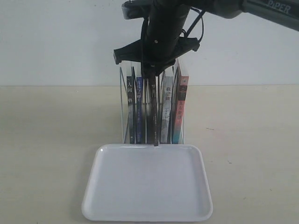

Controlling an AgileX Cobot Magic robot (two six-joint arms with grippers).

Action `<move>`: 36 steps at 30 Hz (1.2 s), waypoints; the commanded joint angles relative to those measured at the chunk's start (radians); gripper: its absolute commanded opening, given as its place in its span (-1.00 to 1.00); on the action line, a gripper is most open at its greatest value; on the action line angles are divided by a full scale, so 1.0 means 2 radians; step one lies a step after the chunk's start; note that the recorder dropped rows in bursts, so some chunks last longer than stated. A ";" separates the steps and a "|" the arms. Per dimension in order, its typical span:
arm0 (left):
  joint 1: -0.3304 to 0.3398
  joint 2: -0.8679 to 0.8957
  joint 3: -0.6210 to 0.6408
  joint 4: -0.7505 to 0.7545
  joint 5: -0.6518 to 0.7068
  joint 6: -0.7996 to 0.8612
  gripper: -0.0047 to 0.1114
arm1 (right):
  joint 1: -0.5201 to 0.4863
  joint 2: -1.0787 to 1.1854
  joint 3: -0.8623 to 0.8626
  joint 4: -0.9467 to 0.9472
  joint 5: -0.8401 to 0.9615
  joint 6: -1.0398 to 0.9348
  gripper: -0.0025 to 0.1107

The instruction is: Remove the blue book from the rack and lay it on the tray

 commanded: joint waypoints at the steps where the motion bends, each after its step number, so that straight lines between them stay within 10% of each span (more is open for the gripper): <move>1: -0.004 -0.001 0.002 0.001 -0.003 0.001 -0.81 | -0.001 -0.008 -0.004 -0.004 -0.026 0.008 -0.33; 16: -0.004 -0.001 0.002 0.001 -0.003 0.001 -0.81 | -0.001 -0.088 -0.007 -0.016 0.024 0.031 -0.34; 21: -0.004 -0.001 0.002 0.001 -0.003 0.001 -0.81 | -0.011 -0.114 -0.005 -0.155 0.066 0.056 -0.34; 36: -0.004 -0.001 0.002 0.001 -0.002 0.001 -0.81 | -0.076 -0.089 0.049 -0.012 0.066 0.020 -0.34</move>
